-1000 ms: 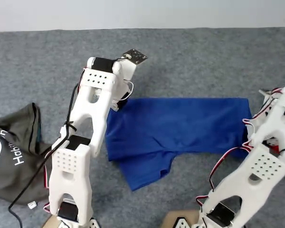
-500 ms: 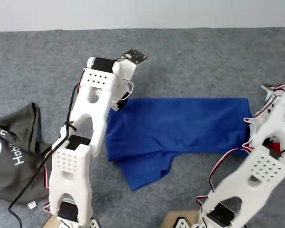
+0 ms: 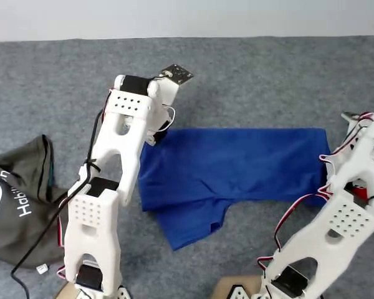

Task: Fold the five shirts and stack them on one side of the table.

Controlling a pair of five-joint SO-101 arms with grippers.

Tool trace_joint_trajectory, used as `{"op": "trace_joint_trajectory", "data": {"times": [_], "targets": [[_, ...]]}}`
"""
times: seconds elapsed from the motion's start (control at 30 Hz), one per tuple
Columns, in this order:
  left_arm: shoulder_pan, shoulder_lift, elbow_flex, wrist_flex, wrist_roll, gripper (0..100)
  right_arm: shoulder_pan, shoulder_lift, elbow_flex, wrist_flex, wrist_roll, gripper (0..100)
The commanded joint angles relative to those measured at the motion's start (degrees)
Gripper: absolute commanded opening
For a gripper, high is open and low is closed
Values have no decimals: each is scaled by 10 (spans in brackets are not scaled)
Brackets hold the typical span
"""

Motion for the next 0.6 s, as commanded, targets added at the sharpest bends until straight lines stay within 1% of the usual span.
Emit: {"op": "trace_joint_trajectory", "data": {"times": [0.0, 0.27, 0.43, 0.5, 0.57], "targets": [[2, -42, -1, 17, -5, 20, 7, -7, -47, 11, 11, 12], [2, -42, -1, 17, -5, 20, 23, -2, -121, 11, 40, 11], [2, -42, -1, 17, -5, 20, 23, 2, -125, -26, 55, 11], [2, -42, -1, 17, -5, 20, 22, 13, -126, -15, 65, 13], [2, -42, -1, 17, -5, 20, 22, 21, -126, 20, 65, 16]]}}
